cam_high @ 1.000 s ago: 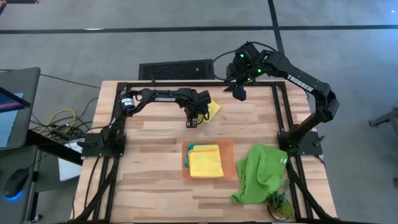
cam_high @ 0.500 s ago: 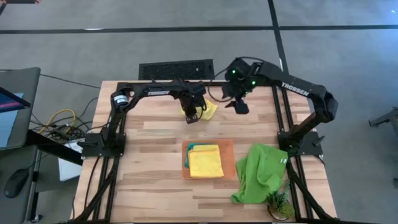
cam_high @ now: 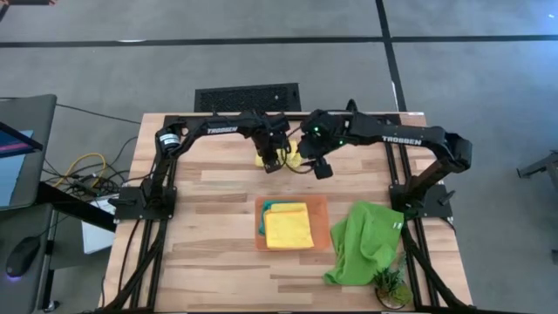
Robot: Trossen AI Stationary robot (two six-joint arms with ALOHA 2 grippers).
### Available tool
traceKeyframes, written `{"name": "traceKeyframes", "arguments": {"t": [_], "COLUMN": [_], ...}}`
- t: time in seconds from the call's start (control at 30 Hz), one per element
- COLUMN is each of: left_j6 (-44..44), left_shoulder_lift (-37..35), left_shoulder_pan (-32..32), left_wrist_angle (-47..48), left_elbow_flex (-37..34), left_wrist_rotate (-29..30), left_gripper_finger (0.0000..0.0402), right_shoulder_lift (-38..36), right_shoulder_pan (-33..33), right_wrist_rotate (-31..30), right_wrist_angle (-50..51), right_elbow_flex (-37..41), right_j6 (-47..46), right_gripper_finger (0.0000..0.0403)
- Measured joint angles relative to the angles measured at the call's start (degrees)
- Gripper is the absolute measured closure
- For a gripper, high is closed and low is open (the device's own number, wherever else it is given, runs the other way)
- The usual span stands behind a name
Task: Fold microfiber towels
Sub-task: Put the yellow towel into the bin
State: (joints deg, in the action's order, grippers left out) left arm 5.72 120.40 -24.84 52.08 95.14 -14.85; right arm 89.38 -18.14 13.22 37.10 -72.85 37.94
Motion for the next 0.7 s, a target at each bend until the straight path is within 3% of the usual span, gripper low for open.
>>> {"name": "traceKeyframes", "arguments": {"t": [0.13, 0.37, 0.7], "left_j6": [0.0, 0.0, -1.0], "left_shoulder_lift": [0.0, 0.0, -0.1], "left_shoulder_pan": [0.0, 0.0, 0.2], "left_wrist_angle": [0.0, 1.6, 2.9], "left_elbow_flex": [3.0, 7.4, 9.3], "left_wrist_rotate": [-0.7, -1.2, -1.4], "left_gripper_finger": [0.0401, 0.0401, 0.0401], "right_shoulder_lift": [0.0, 0.0, 0.0], "right_shoulder_pan": [1.2, 1.7, -0.1], "right_wrist_rotate": [-0.9, -9.3, -10.2], "right_wrist_angle": [-4.0, -10.5, -14.0], "right_elbow_flex": [3.1, 8.8, 12.5], "right_j6": [-1.2, -1.9, -2.0], "right_gripper_finger": [0.0163, 0.0163, 0.0163]}}
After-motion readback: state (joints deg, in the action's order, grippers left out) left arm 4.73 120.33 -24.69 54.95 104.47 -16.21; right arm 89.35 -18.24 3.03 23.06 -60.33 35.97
